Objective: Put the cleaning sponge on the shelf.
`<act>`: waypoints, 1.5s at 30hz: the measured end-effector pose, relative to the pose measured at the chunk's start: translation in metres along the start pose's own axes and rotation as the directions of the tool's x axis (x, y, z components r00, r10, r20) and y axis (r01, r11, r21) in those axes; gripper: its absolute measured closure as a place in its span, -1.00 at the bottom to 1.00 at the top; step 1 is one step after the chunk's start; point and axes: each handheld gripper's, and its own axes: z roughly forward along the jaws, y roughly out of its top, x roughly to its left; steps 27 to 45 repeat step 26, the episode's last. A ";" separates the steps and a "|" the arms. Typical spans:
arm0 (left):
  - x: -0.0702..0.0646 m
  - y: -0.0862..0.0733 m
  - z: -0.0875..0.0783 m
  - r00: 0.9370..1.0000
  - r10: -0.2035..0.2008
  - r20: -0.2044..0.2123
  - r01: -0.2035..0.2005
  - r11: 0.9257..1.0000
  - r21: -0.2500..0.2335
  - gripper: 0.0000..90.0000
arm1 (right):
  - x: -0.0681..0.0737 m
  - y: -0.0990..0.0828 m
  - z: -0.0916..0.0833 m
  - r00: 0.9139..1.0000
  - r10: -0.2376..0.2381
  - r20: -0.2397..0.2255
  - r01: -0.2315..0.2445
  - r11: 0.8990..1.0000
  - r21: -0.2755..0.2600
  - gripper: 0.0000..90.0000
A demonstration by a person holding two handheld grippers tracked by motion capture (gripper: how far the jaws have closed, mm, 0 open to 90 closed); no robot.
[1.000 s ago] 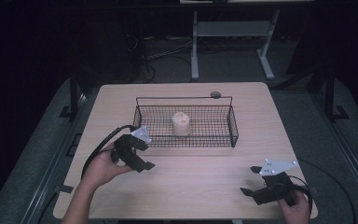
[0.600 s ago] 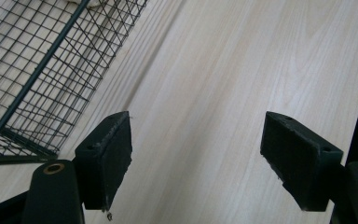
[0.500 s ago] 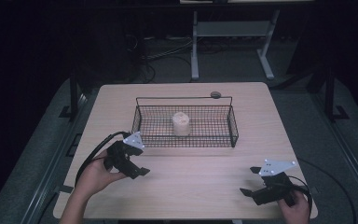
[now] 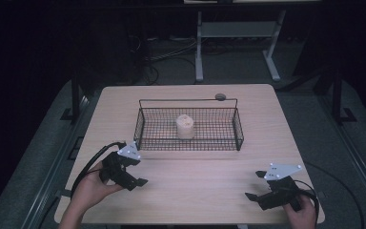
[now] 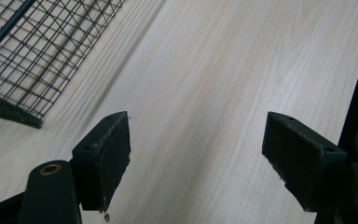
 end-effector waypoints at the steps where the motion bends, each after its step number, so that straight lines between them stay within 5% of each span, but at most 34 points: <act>1: 0.000 0.000 0.000 1.000 0.000 0.000 0.000 1.000 0.000 -0.50 | 0.000 0.000 0.000 1.000 0.000 0.000 0.000 1.000 0.000 -0.68; 24: -0.012 -0.036 -0.001 0.999 -0.033 -0.027 0.032 0.999 -0.018 -0.49 | 0.001 0.000 0.001 1.000 0.005 0.004 -0.005 1.000 0.010 -0.68; 45: -0.014 -0.038 -0.001 0.999 -0.030 -0.030 0.029 0.999 -0.019 -0.50 | 0.001 0.000 0.001 1.000 0.005 0.004 -0.005 1.000 0.010 -0.68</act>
